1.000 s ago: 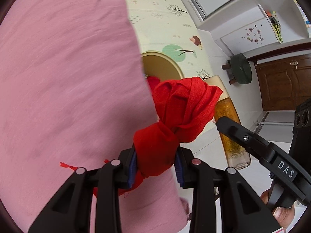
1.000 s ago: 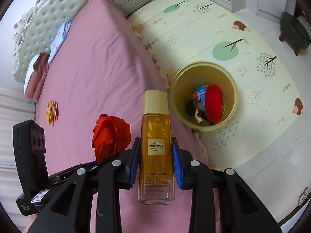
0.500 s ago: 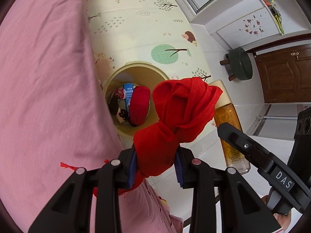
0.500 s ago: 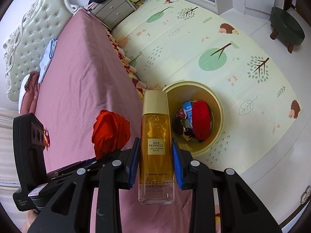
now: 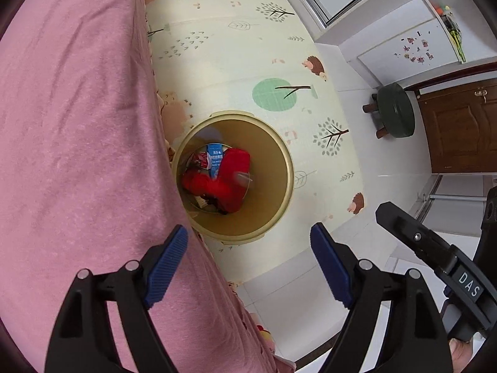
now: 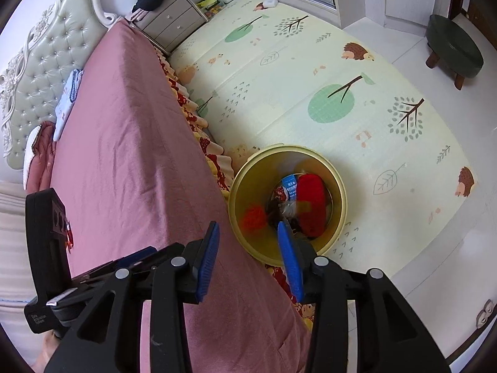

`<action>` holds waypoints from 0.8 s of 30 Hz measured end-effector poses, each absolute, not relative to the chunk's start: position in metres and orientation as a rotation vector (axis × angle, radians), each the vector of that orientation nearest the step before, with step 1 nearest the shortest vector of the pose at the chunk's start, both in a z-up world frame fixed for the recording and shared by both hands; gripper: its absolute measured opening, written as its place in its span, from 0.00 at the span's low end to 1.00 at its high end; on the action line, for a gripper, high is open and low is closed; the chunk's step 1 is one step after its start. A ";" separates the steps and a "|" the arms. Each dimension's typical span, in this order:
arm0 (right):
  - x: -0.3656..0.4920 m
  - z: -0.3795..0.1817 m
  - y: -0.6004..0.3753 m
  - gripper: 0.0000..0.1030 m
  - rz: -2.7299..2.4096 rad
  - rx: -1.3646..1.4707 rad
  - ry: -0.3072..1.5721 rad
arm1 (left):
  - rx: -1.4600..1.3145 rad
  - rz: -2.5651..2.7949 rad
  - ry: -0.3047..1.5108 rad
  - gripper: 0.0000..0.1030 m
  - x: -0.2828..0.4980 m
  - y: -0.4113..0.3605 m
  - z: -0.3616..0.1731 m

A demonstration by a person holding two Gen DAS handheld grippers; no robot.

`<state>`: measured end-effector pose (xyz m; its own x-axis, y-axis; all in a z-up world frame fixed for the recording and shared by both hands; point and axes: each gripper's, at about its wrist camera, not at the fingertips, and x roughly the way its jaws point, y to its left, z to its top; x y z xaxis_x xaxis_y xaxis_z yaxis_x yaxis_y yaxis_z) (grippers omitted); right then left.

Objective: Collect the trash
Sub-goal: 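Move both open tools back to the pouch and wrapper on the bed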

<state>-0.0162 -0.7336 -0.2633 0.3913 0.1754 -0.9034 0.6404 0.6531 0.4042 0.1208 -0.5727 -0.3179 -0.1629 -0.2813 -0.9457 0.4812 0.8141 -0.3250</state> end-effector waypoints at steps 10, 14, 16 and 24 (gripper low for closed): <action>-0.013 -0.251 -0.709 0.38 -0.322 0.823 1.172 | 0.137 -0.680 1.595 0.79 0.117 -0.552 -0.302; -0.015 -0.239 -0.699 0.38 -0.325 0.817 1.162 | 0.129 -0.678 1.576 0.79 0.112 -0.537 -0.289; -0.015 -0.233 -0.692 0.38 -0.324 0.811 1.159 | 0.130 -0.683 1.565 0.79 0.109 -0.526 -0.283; -0.013 -0.217 -0.639 0.39 -0.282 0.753 1.185 | 0.130 -0.657 1.516 0.79 0.098 -0.470 -0.262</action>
<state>-0.0132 -0.6392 -0.2171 0.3770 0.1798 -0.9086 0.5695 0.7286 0.3805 0.0983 -0.4698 -0.2622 -0.0801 -0.3171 -0.9450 0.4730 0.8225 -0.3160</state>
